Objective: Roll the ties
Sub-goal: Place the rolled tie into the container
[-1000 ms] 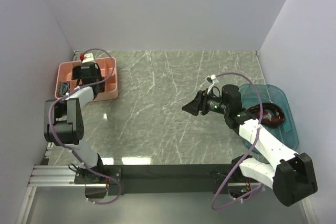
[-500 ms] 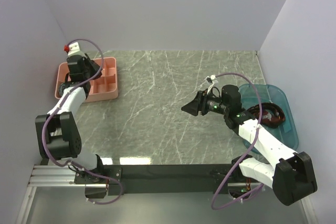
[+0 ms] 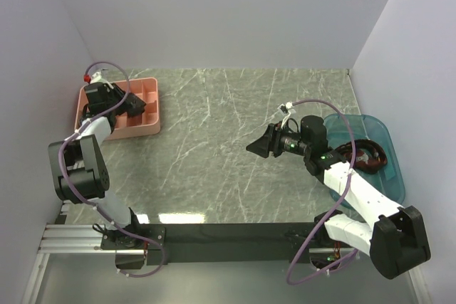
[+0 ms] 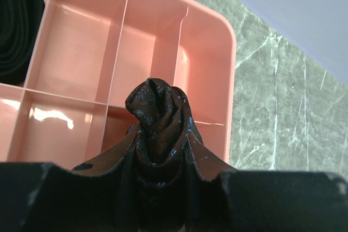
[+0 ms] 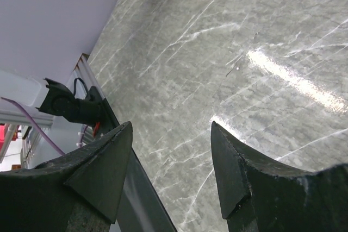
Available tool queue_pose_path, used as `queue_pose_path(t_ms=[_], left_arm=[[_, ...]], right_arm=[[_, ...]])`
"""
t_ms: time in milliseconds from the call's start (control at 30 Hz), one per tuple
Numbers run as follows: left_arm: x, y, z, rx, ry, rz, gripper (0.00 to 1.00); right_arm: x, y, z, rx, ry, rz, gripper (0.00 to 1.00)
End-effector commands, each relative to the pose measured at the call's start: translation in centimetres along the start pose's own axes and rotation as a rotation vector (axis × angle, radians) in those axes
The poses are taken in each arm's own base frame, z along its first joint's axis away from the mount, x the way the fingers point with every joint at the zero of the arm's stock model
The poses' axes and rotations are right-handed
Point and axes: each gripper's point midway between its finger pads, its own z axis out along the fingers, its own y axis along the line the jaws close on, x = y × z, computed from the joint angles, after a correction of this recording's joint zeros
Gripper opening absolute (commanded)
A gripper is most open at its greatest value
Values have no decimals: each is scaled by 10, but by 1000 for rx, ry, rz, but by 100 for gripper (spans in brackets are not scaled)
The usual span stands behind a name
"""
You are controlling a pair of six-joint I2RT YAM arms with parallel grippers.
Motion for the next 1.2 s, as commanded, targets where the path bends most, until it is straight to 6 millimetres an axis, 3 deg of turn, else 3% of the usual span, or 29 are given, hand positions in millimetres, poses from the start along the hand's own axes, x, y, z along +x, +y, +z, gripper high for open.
queue_pose_path(t_ms=[0,167,433,867,1033,1167], left_arm=[[-6,-10,3,58,-10,-26,1],[6,3,8,29,8,-31,1],[-6,18,0,15,-56,-55,1],[-9,46,-10,-82,-130,-91,1],[-10,49,-15,-147,-154,-23,1],[1,34,-13,-203,-149,128,1]], right_arm=[[-9,6,-3,-24,-40,-31,66],[-9,7,-3,-30,-39,-28,66],[-7,6,-3,-23,-37,-27,66],[-9,7,-4,-25,-38,-33,66],[-9,9,-3,-35,-34,-29,66],[-10,11,-3,-43,-38,-29,66]])
